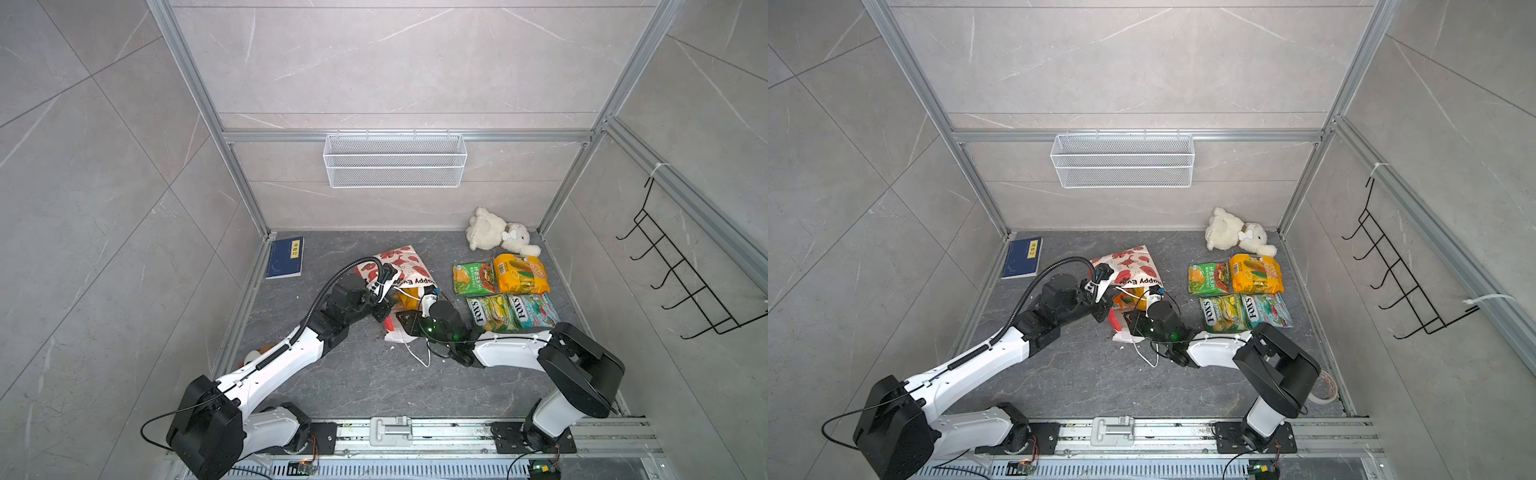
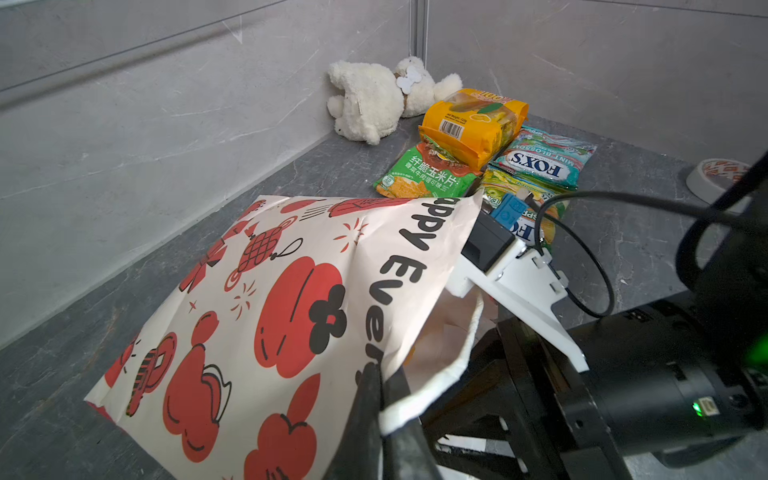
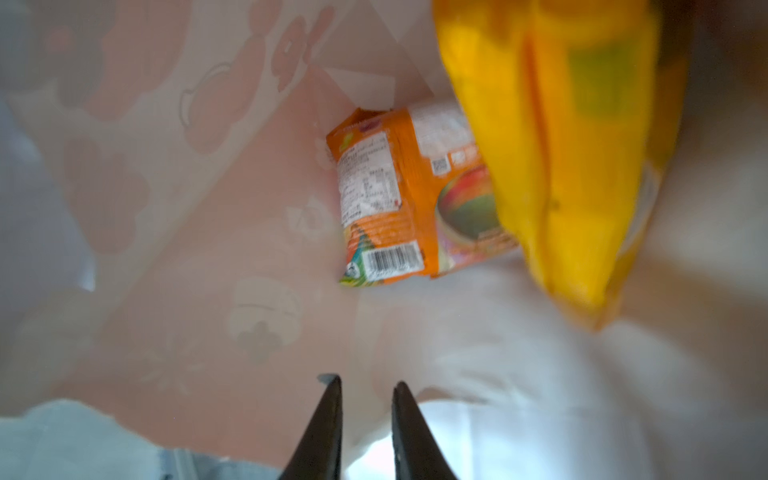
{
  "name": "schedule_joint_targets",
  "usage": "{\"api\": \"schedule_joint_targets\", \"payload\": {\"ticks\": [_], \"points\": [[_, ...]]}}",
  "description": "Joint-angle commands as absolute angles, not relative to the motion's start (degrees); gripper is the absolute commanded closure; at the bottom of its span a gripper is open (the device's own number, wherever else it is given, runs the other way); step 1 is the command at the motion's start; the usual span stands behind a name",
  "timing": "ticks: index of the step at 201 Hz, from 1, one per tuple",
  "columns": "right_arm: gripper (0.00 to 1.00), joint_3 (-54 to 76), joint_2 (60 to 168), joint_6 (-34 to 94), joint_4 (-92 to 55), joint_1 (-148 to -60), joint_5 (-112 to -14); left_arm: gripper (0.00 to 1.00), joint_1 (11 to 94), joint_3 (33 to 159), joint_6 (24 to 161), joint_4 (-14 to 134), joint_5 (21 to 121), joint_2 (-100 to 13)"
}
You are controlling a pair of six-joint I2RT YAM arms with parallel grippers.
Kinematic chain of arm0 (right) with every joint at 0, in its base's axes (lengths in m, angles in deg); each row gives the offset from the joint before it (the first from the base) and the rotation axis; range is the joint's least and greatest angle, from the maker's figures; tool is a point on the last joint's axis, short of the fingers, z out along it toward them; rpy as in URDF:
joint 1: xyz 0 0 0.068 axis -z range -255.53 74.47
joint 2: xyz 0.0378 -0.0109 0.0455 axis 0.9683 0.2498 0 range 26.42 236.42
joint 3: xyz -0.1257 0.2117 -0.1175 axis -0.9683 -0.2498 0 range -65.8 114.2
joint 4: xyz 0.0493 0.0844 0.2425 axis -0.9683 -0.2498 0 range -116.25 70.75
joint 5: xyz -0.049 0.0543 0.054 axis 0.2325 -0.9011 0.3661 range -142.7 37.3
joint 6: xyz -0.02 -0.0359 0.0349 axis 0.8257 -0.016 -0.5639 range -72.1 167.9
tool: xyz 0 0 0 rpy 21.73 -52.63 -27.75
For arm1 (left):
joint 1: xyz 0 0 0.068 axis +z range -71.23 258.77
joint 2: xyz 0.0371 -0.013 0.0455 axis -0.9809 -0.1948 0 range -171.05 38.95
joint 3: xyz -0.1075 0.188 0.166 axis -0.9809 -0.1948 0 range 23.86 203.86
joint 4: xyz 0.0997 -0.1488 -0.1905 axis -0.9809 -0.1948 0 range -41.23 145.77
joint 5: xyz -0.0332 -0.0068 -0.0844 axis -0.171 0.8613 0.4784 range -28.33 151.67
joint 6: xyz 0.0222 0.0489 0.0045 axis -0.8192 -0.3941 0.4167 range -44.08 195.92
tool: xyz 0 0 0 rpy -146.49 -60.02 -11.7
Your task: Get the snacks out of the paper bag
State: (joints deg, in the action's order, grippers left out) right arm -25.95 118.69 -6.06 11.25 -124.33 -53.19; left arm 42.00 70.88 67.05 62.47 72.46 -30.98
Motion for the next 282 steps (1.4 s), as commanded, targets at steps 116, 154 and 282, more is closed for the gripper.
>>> {"api": "schedule_joint_targets", "payload": {"ticks": [116, 154, 282], "points": [[0.65, -25.10, 128.06, -38.19, 11.62, -125.06, -40.11, 1.00, 41.29, 72.66, 72.24, 63.63, 78.15, -31.50], [0.62, -24.84, 130.52, -40.80, 11.43, -124.83, -37.59, 1.00, 41.07, 71.73, 72.51, 63.51, 78.46, -31.02], [0.60, -40.44, 122.13, -35.75, 21.37, -127.36, -34.93, 1.00, 41.06, 79.43, 77.80, 61.05, 63.50, -35.18]]}}
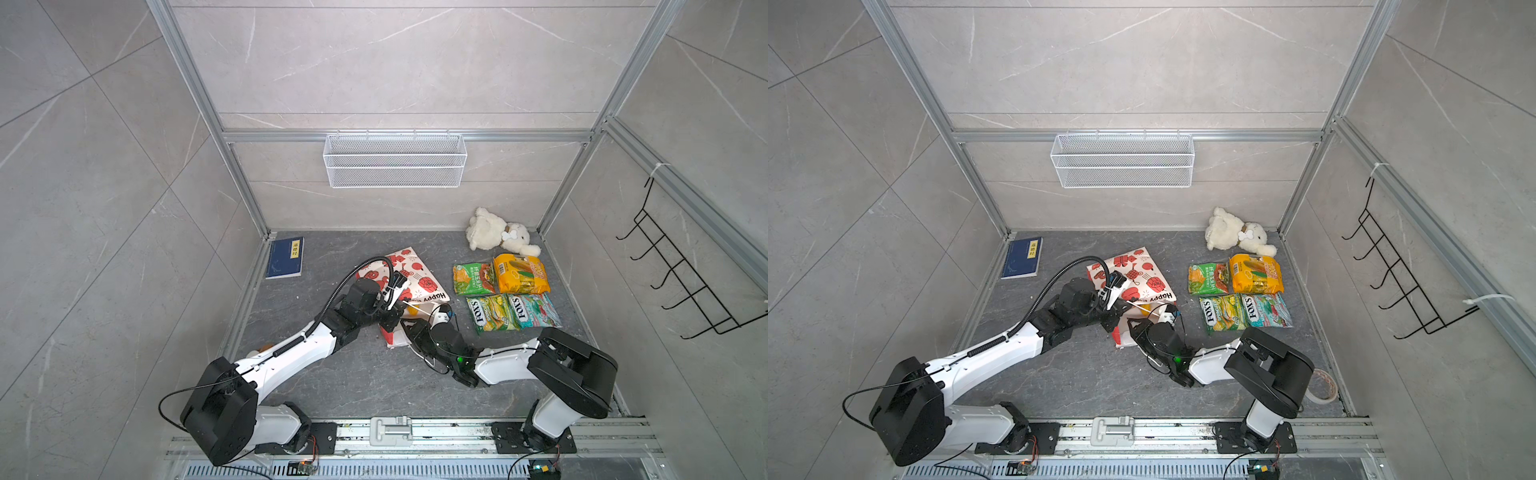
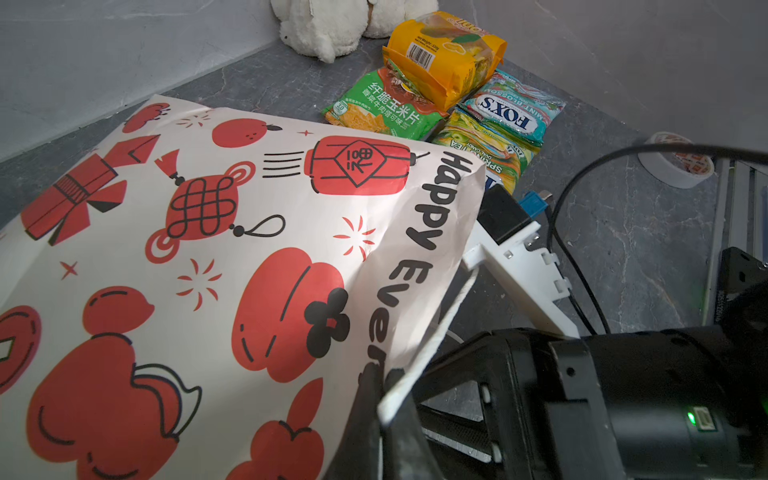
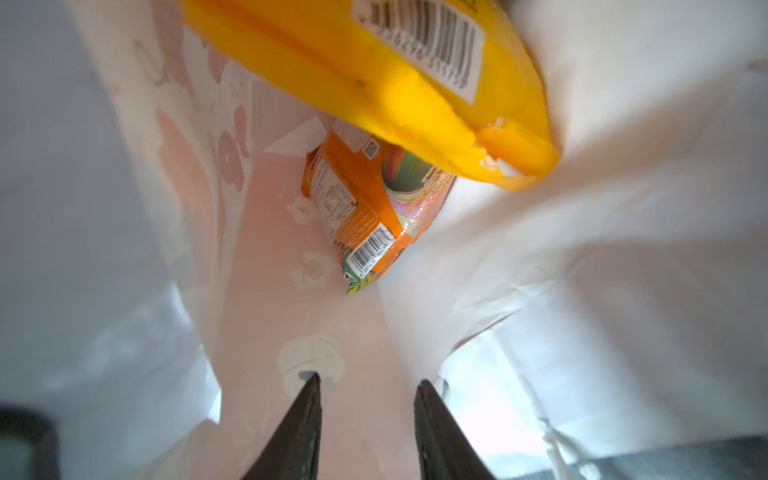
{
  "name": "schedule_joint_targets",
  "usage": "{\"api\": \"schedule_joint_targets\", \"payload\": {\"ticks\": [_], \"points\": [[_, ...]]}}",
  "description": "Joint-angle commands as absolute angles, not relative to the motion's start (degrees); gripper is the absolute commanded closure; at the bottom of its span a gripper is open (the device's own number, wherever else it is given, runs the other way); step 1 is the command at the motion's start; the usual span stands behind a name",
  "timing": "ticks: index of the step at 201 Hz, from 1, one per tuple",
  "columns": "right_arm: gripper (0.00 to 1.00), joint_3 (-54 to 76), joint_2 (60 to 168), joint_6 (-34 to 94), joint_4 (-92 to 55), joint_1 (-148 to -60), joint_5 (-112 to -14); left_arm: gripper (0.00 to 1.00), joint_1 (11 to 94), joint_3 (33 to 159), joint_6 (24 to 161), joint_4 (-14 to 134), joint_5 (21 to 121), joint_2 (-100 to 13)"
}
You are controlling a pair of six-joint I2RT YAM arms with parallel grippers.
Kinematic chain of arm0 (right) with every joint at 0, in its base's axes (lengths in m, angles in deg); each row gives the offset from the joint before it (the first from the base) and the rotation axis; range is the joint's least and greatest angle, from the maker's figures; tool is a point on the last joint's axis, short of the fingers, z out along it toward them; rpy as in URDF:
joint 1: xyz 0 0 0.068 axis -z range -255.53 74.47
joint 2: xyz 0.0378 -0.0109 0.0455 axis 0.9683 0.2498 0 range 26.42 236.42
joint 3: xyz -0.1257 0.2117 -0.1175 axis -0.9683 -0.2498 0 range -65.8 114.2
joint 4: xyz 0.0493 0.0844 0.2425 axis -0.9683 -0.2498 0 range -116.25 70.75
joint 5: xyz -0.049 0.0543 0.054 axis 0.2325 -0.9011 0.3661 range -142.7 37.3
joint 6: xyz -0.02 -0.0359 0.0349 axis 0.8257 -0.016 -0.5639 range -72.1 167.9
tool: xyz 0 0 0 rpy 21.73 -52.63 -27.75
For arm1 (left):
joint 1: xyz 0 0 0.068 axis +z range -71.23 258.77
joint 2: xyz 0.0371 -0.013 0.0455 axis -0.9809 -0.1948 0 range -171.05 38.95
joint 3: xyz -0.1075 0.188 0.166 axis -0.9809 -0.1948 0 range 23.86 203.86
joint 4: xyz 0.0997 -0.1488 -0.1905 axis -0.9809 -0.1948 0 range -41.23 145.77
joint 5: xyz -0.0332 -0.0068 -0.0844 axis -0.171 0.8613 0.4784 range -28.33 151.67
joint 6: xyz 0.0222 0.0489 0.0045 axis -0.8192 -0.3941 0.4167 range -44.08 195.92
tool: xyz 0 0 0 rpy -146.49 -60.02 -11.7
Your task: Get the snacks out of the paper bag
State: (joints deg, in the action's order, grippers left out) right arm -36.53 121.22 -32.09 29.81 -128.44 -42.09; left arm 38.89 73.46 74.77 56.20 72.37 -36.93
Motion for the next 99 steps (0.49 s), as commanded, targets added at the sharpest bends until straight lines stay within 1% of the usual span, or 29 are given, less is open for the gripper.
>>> {"api": "schedule_joint_targets", "payload": {"ticks": [1, 28, 57, 74, 90, 99], "points": [[0.60, -40.47, 122.13, -35.76, 21.36, -127.42, -34.94, 1.00, 41.02, 79.50, 77.82, 61.05, 63.47, -35.25], [0.59, -39.76, 122.27, -36.88, 19.67, -129.22, -34.35, 1.00, 41.05, 80.93, 78.46, 60.87, 62.05, -35.12], [0.59, -41.76, 121.91, -39.28, 21.59, -130.72, -32.85, 1.00, 41.05, 81.76, 78.45, 60.72, 60.97, -34.67], [0.59, -43.06, 119.77, -34.67, 24.22, -131.65, -31.79, 1.00, 41.07, 82.27, 77.95, 60.06, 60.91, -34.93], [0.56, -43.48, 114.44, -31.60, 19.56, -132.22, -29.52, 1.00, 41.05, 82.23, 77.50, 59.95, 60.87, -35.44], [0.55, -43.73, 111.41, -27.21, 19.24, -132.22, -27.87, 1.00, 41.06, 82.06, 77.19, 60.15, 61.26, -35.72]]}}
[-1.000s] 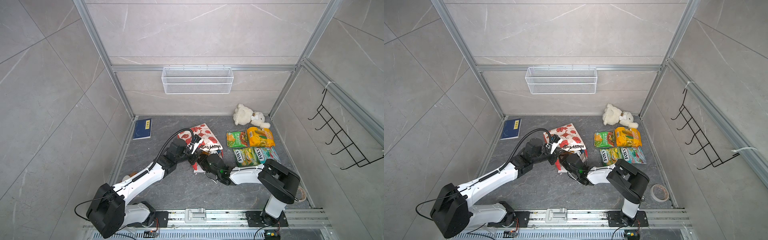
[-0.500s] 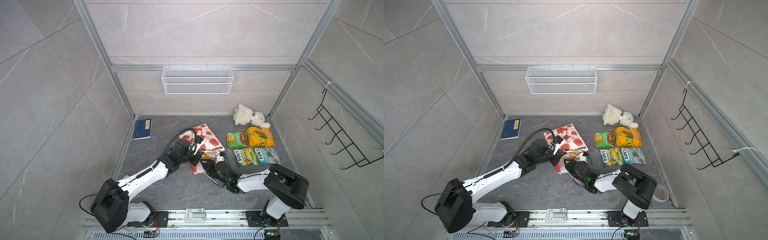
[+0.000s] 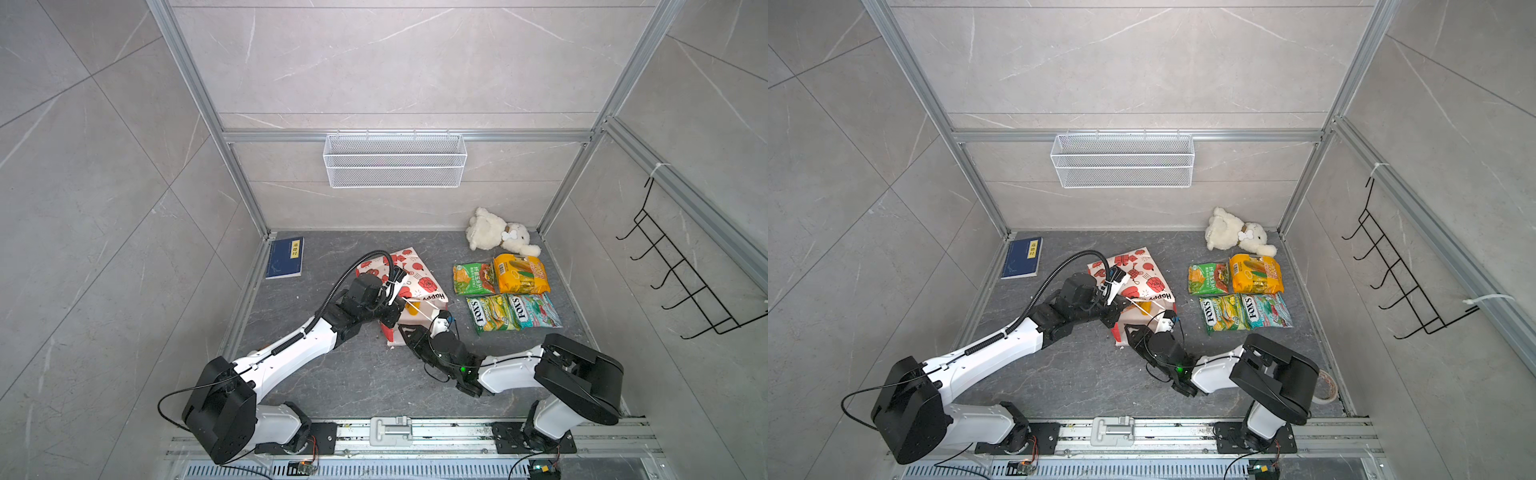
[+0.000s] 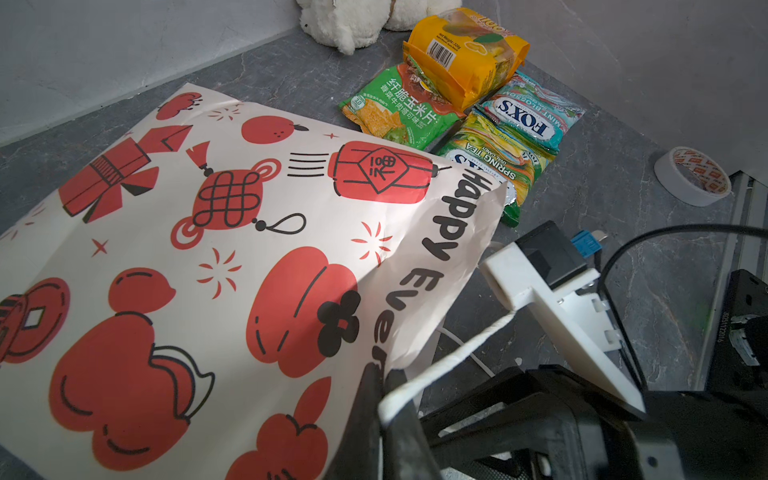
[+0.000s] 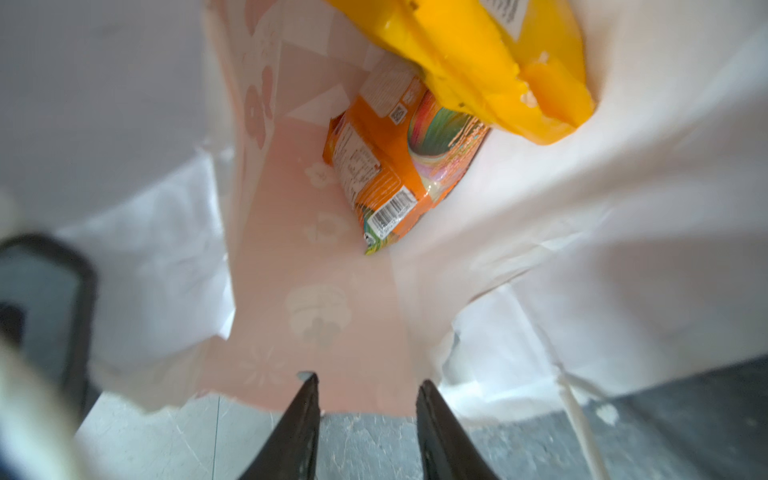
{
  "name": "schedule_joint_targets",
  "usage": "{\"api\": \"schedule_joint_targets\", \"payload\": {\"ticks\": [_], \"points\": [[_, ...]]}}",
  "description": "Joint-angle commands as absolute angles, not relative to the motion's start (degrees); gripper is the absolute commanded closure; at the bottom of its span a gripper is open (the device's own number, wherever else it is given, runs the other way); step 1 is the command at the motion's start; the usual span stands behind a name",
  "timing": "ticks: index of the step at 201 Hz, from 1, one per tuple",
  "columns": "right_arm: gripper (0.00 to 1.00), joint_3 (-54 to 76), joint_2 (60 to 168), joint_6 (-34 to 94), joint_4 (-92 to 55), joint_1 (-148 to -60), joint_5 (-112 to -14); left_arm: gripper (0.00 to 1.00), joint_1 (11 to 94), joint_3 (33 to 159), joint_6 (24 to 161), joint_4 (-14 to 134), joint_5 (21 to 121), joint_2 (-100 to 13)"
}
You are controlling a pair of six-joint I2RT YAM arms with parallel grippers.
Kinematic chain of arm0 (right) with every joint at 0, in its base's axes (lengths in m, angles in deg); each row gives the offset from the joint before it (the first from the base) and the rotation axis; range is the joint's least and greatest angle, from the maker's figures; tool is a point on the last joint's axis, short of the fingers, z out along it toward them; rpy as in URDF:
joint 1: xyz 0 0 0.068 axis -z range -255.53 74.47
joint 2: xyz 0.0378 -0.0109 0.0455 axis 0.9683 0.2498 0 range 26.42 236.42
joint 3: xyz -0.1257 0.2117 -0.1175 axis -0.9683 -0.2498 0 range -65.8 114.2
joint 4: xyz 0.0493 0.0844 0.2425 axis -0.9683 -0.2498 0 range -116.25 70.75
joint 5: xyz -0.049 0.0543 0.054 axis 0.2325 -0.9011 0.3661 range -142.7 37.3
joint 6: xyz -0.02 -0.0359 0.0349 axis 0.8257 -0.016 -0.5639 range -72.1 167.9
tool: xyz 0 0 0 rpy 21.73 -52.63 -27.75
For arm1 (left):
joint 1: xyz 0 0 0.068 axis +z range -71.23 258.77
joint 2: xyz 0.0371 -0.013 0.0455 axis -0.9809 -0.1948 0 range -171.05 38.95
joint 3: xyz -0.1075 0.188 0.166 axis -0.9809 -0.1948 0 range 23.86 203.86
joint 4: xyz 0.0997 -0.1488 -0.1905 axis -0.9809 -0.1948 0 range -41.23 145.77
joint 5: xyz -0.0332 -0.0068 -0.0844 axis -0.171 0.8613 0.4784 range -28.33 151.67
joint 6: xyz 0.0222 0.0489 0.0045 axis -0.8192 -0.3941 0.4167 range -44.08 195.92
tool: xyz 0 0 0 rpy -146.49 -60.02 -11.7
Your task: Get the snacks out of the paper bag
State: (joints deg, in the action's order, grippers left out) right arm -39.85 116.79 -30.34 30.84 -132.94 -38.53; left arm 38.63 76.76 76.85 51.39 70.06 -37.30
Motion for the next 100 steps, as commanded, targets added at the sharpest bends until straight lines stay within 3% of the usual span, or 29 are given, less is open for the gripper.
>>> {"api": "schedule_joint_targets", "payload": {"ticks": [1, 21, 40, 100], "points": [[0.55, -43.78, 111.06, -26.57, 19.20, -132.22, -27.76, 1.00, 41.06, 82.01, 77.13, 60.20, 61.33, -35.74], [0.50, -42.48, 103.46, -18.00, 13.36, -132.20, -25.59, 1.00, 41.06, 81.19, 77.07, 61.03, 62.46, -36.03], [0.45, -42.94, 100.02, -8.70, 17.44, -131.67, -26.15, 1.00, 41.06, 81.00, 76.73, 61.04, 64.41, -36.46], [0.42, -34.11, 100.55, 4.67, 13.11, -125.64, -40.52, 1.00, 40.99, 80.83, 75.22, 61.39, 68.88, -36.26]]}}
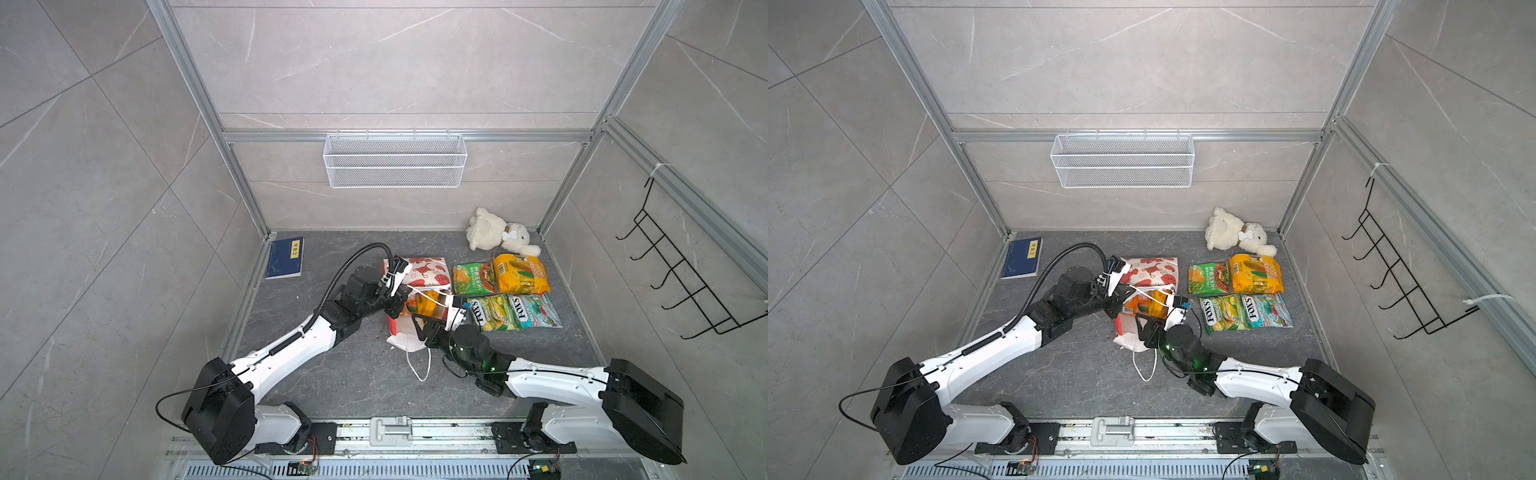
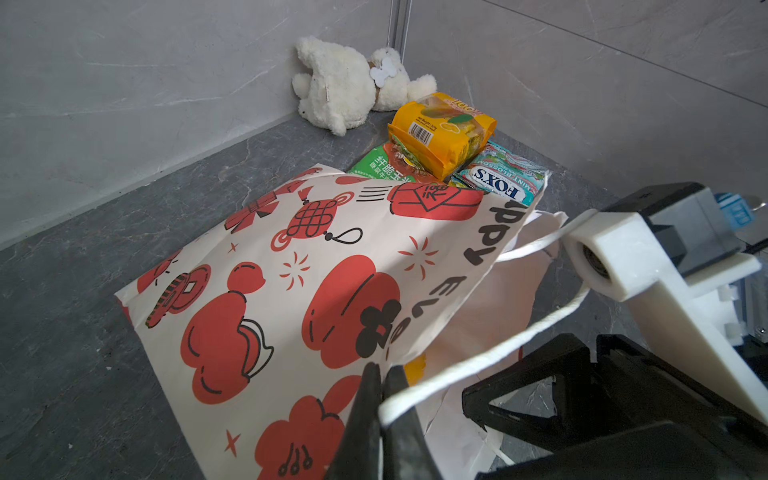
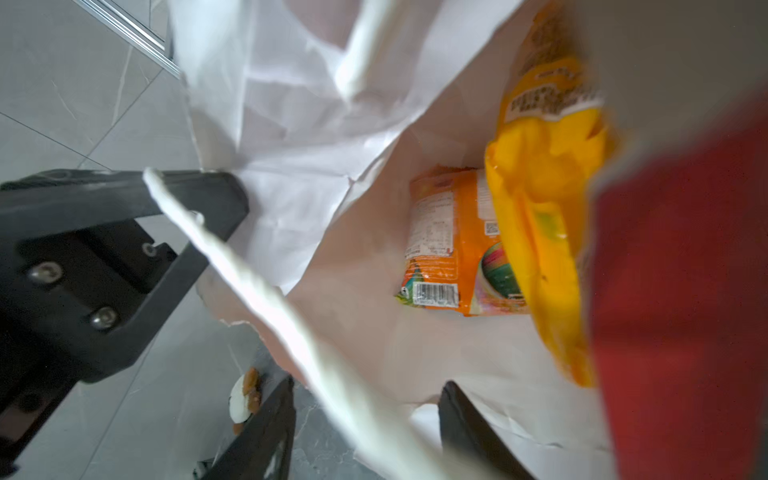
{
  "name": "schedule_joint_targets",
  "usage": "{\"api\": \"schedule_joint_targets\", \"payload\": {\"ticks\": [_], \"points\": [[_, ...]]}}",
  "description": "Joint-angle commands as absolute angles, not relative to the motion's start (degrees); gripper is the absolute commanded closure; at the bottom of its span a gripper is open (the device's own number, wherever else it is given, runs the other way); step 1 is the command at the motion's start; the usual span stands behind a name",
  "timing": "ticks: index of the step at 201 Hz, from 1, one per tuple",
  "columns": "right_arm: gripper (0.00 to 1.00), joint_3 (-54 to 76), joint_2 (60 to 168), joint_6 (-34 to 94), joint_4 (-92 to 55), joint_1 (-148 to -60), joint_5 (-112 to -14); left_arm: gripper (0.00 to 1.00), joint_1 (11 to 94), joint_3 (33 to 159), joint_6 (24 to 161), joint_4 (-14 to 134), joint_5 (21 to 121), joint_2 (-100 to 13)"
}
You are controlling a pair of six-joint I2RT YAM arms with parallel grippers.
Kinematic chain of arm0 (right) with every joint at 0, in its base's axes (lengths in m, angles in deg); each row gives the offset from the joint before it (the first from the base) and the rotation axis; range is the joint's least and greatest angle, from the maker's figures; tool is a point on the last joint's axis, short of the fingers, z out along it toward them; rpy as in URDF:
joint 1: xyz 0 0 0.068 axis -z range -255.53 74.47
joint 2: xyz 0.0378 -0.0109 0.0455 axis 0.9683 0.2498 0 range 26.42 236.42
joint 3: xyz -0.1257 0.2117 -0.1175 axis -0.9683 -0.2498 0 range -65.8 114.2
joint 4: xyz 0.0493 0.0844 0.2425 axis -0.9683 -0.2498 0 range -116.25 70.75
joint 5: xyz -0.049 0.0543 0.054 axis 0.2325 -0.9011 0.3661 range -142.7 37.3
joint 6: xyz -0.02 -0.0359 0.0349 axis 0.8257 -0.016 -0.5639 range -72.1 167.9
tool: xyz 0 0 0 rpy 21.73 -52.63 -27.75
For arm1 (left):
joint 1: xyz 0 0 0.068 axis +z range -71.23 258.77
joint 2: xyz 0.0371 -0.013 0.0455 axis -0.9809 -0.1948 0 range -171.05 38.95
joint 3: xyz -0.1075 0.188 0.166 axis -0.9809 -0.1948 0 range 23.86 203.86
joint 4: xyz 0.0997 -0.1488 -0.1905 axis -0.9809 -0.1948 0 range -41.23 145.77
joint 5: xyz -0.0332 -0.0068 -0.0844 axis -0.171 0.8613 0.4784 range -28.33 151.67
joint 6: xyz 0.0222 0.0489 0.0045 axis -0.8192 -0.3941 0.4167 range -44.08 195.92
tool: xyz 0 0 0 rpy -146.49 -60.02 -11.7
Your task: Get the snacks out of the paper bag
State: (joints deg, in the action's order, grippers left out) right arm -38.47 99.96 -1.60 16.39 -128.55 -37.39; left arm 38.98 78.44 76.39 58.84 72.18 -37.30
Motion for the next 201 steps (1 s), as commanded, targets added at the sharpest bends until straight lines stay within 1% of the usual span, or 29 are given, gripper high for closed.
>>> {"api": "schedule_joint_targets", "payload": {"ticks": [1, 21, 45, 58, 67, 79, 89, 101, 132, 145, 157, 168, 176, 186, 201], "points": [[0.42, -33.92, 100.62, 4.75, 12.97, -125.37, -40.99, 1.00, 41.03, 80.78, 75.17, 61.39, 68.97, -36.23], [0.41, -30.60, 99.90, 6.04, 10.29, -122.77, -46.06, 1.00, 40.92, 80.20, 74.21, 61.80, 70.60, -35.63], [0.40, -23.05, 98.11, 14.92, 0.44, -122.25, -51.15, 1.00, 40.92, 80.12, 73.64, 61.10, 72.11, -35.32], [0.40, -20.99, 97.05, 19.24, -1.36, -122.20, -54.99, 1.00, 40.92, 79.93, 73.65, 61.36, 72.74, -35.10], [0.39, -19.54, 96.17, 21.31, -4.14, -122.20, -55.88, 1.00, 40.91, 79.87, 73.59, 61.49, 72.74, -34.99], [0.39, -17.66, 95.28, 22.86, -7.17, -121.31, -57.88, 1.00, 40.94, 79.84, 73.60, 61.67, 72.42, -34.91], [0.39, -16.27, 94.61, 22.81, -10.24, -120.62, -57.67, 1.00, 40.95, 79.85, 73.64, 61.74, 71.66, -34.80], [0.38, -16.60, 93.16, 23.20, -10.47, -119.80, -59.81, 1.00, 40.93, 79.85, 73.73, 62.09, 71.10, -34.70], [0.38, -16.18, 87.99, 22.28, -15.06, -119.07, -60.77, 1.00, 40.99, 80.86, 74.80, 61.23, 67.89, -35.16], [0.40, -17.01, 85.68, 20.31, -16.10, -119.04, -61.67, 1.00, 40.92, 81.47, 75.40, 61.05, 67.17, -35.23], [0.47, -18.50, 83.51, 18.46, -16.65, -119.19, -62.86, 1.00, 41.01, 82.25, 75.65, 60.57, 66.77, -35.53], [0.54, -20.35, 80.97, 16.02, -17.59, -119.62, -61.58, 1.00, 41.00, 83.14, 75.73, 59.80, 66.47, -35.83], [0.56, -22.18, 78.76, 15.47, -17.18, -120.72, -60.59, 1.00, 41.02, 83.76, 75.91, 59.24, 66.25, -36.19], [0.55, -23.32, 76.36, 16.12, -18.34, -122.85, -58.06, 1.00, 41.01, 84.14, 76.05, 59.11, 66.23, -36.45], [0.48, -22.11, 73.87, 17.39, -23.86, -124.53, -53.50, 1.00, 41.02, 84.15, 76.09, 59.37, 66.36, -37.02]]}}
